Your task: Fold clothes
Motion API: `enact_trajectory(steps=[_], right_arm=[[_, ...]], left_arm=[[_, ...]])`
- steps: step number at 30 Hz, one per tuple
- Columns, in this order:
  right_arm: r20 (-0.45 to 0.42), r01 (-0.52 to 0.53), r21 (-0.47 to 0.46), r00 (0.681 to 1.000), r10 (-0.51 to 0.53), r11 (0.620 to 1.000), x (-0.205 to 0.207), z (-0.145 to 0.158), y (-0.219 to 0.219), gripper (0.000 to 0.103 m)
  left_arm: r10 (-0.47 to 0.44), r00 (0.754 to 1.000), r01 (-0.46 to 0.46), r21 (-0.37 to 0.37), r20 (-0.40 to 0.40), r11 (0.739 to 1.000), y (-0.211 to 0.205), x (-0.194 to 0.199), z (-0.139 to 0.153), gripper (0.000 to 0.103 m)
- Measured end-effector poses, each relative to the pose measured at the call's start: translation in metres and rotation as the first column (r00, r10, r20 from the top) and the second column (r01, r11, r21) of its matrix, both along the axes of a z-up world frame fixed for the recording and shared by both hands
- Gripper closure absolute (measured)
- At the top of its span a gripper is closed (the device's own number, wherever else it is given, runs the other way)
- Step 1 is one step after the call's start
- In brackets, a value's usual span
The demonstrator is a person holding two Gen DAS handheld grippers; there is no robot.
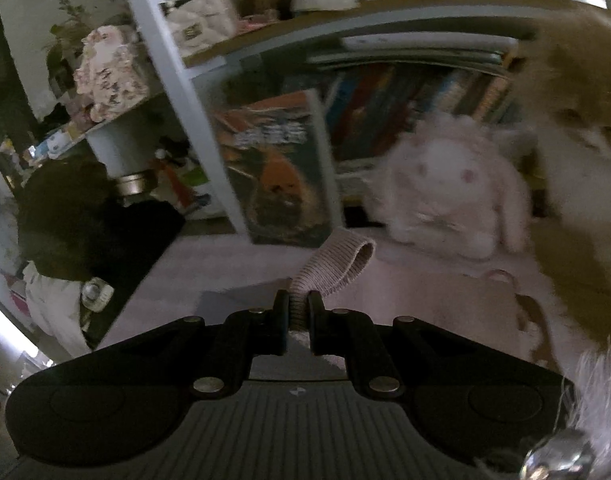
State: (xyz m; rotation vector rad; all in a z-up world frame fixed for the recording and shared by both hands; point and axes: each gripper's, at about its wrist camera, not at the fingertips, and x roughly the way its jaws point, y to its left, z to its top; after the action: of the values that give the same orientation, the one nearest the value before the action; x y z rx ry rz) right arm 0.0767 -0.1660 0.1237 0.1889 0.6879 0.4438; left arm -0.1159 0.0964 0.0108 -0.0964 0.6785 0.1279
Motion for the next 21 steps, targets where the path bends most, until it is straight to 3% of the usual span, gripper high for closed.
enact_trajectory(steps=[10, 21], right_arm=[[-0.021, -0.070, -0.098, 0.997, 0.069, 0.993, 0.023, -0.022, 0.099, 0.094], [-0.103, -0.105, -0.169, 0.991, 0.089, 0.980, 0.040, -0.063, 0.138, 0.094]], left_arm=[[-0.027, 0.999, 0.027, 0.003, -0.020, 1.000, 0.029, -0.005, -0.008, 0.021], [0.010, 0.999, -0.010, 0.000, -0.040, 1.000, 0.047, -0.012, -0.012, 0.021]])
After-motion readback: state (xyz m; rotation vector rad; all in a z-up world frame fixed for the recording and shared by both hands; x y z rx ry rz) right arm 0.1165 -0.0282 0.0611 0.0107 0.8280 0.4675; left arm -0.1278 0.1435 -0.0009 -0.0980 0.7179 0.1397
